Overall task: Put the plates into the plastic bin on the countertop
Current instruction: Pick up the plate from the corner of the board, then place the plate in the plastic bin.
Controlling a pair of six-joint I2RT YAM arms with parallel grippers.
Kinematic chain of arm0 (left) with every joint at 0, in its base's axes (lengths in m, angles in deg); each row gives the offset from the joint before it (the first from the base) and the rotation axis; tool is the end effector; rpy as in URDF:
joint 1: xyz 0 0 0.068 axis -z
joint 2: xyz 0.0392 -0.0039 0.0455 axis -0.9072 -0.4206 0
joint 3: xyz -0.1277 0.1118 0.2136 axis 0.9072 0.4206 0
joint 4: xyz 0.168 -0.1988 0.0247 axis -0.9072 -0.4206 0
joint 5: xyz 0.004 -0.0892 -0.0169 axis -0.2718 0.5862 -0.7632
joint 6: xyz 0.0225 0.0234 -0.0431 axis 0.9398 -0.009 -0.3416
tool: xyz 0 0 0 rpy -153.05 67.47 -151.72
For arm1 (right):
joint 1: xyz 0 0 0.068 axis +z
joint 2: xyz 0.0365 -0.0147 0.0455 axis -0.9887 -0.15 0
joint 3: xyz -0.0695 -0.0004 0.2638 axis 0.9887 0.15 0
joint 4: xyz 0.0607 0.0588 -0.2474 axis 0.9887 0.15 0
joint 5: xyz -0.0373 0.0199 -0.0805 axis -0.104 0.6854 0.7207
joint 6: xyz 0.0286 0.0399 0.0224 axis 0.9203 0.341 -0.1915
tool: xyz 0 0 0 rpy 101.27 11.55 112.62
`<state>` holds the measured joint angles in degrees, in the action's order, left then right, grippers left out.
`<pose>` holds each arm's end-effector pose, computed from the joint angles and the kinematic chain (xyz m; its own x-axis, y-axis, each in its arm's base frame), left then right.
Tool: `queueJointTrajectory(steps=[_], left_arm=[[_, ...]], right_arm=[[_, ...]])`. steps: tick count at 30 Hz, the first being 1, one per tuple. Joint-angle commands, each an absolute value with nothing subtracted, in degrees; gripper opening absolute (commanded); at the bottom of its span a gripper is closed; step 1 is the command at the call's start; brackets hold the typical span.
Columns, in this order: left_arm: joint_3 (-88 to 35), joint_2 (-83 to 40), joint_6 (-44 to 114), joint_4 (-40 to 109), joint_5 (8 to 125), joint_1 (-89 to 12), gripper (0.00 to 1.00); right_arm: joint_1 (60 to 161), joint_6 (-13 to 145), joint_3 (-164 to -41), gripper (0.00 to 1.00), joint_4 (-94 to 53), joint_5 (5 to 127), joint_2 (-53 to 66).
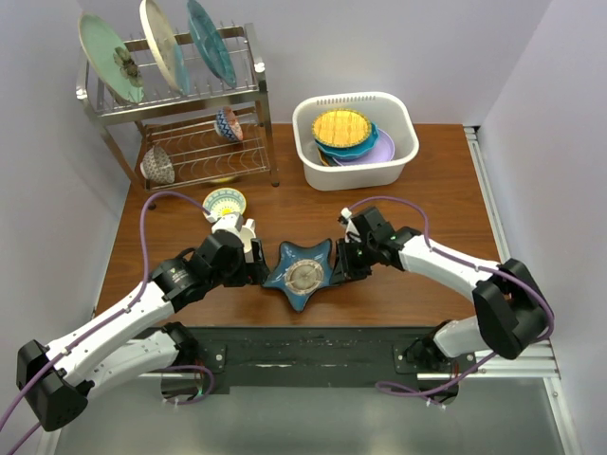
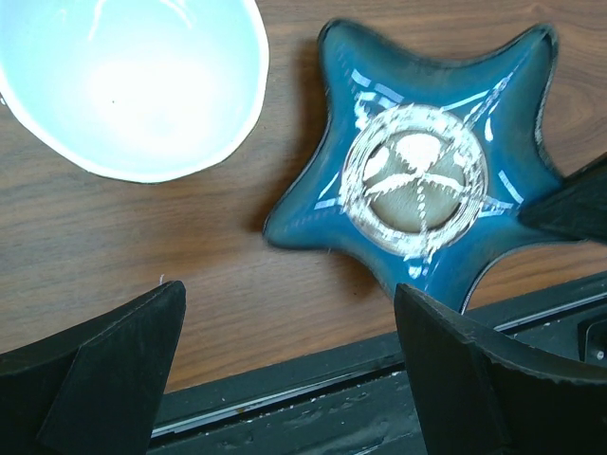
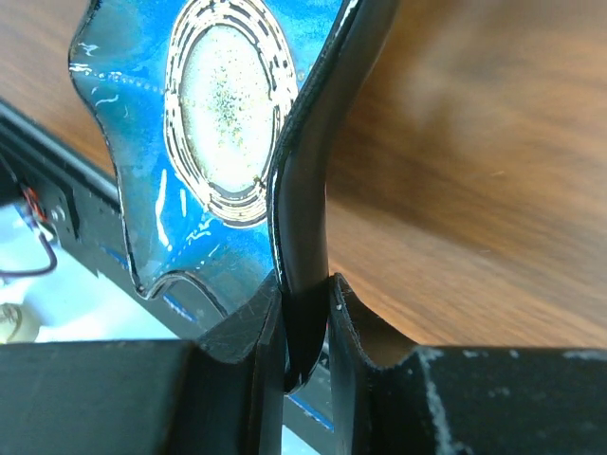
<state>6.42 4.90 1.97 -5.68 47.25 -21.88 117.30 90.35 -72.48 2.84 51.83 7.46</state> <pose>0.1302 -0.1133 0.2508 -0.7894 -0.2006 -0.5802 0.0394 0.9266 -0.3740 0.2074 0.1670 0.1905 -0.9573 -0.0988 -0.2718 -0.2375 0.8050 0.5436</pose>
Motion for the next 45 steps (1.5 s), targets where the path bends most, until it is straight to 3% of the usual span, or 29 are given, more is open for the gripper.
queueJointTrajectory(steps=[1, 23, 45], left_arm=[[3.59, 5.31, 2.14, -4.98, 46.66, -21.71, 0.96], [3.5, 2.5, 3.29, -3.84, 46.75, -21.71, 0.97], [4.55, 4.0, 3.2, -4.11, 47.98, -21.71, 0.97]], right_arm=[[112.24, 86.81, -78.81, 0.0, 2.66, 47.42, 8.72], [104.85, 82.13, -90.15, 0.0, 7.68, 43.38, 8.99], [97.64, 85.82, -108.34, 0.0, 4.78, 37.14, -1.03]])
